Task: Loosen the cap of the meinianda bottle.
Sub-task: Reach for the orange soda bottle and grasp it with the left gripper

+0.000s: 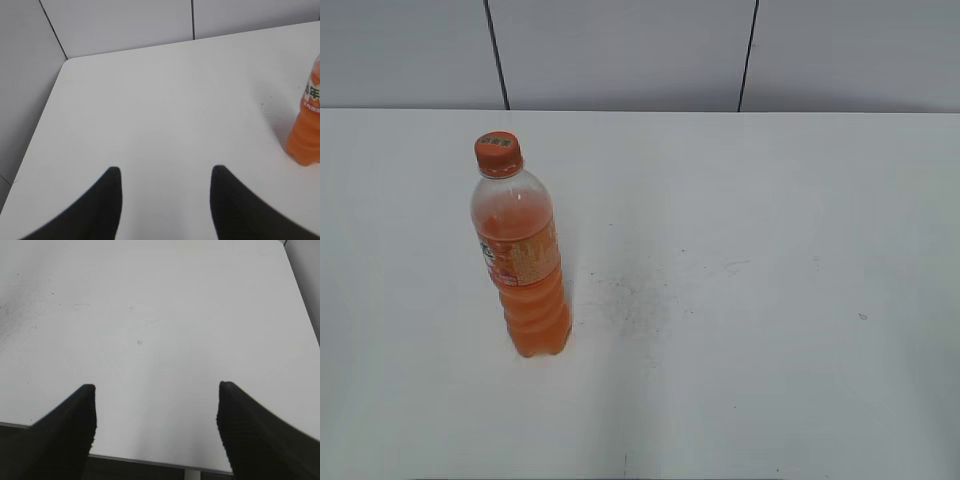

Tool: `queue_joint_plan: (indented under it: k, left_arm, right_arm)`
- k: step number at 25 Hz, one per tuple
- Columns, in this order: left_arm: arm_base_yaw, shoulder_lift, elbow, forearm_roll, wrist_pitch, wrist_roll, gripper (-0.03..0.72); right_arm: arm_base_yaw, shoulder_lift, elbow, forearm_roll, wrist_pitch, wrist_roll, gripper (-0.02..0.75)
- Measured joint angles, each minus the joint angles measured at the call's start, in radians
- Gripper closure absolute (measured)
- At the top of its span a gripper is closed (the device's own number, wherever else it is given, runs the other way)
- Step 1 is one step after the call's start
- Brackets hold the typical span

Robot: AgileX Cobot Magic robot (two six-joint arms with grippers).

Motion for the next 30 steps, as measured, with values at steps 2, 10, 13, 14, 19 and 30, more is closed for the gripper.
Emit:
queue_joint_plan:
  k: [2, 10, 13, 14, 19, 30]
  left_arm:
    - [0.000, 0.000, 0.000, 0.000, 0.000, 0.000, 0.342]
    - [0.000, 0.000, 0.000, 0.000, 0.000, 0.000, 0.368]
    - [0.000, 0.000, 0.000, 0.000, 0.000, 0.000, 0.368]
    - [0.000, 0.000, 0.000, 0.000, 0.000, 0.000, 0.368]
    - [0.000, 0.000, 0.000, 0.000, 0.000, 0.000, 0.384]
    - [0.000, 0.000, 0.000, 0.000, 0.000, 0.000, 0.400]
  right_arm:
    - [0.000, 0.000, 0.000, 0.000, 0.000, 0.000, 0.174]
    - [0.000, 0.000, 0.000, 0.000, 0.000, 0.000, 0.174]
    - [0.000, 0.000, 0.000, 0.000, 0.000, 0.000, 0.174]
    - [0.000, 0.000, 0.000, 0.000, 0.000, 0.000, 0.174]
    - [0.000, 0.000, 0.000, 0.000, 0.000, 0.000, 0.174]
    - [0.000, 0.000, 0.000, 0.000, 0.000, 0.000, 0.174]
